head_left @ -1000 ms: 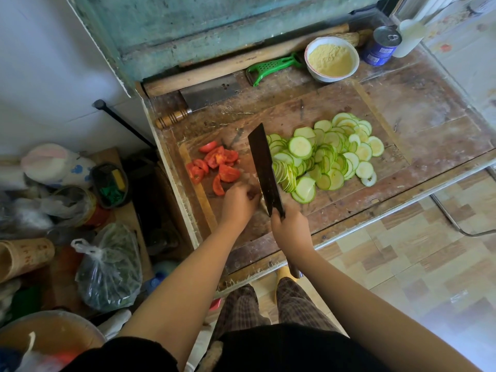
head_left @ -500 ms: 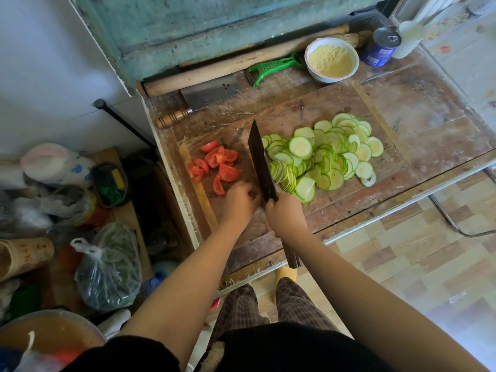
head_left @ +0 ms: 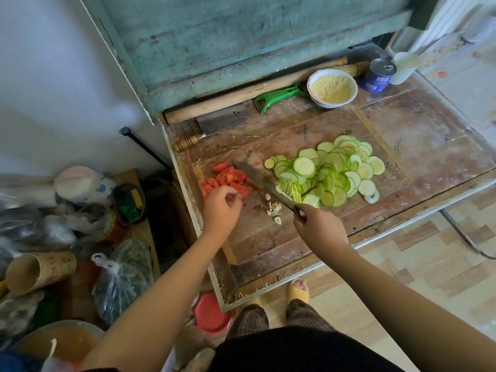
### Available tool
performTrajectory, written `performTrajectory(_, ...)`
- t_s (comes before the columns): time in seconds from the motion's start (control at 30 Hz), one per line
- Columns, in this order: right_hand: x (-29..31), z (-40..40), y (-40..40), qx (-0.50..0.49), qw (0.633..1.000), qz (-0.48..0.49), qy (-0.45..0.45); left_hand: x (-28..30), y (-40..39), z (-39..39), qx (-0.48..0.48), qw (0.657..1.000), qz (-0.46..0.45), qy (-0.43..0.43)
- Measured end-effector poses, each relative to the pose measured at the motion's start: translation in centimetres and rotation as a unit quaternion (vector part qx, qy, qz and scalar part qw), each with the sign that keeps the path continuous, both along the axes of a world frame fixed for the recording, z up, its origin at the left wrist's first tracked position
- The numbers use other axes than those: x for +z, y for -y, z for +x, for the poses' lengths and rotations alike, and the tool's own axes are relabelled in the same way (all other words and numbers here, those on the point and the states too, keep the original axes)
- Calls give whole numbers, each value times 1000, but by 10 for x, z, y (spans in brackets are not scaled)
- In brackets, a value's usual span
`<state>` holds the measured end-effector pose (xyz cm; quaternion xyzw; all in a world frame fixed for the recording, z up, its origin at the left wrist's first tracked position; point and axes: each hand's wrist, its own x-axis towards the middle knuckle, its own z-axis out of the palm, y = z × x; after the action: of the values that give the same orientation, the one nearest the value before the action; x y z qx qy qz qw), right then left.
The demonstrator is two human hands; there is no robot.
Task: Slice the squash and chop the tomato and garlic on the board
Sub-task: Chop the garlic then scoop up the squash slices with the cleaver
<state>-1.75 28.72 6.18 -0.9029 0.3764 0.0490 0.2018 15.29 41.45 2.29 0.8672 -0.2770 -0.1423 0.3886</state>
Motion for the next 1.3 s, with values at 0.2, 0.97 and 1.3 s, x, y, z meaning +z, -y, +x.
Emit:
performTrajectory(0.2, -2, -4, 15, 113, 986, -113, -44, 27, -10, -13, -27, 987, -54, 146)
performTrajectory(0.97, -58, -40, 19, 322, 925, -181, 82, -12, 33, -21, -81, 978, 87, -172)
performTrajectory(1.3, -60, -38, 23, 339, 913, -191, 123, -27, 30, -19, -101, 974, 162, -125)
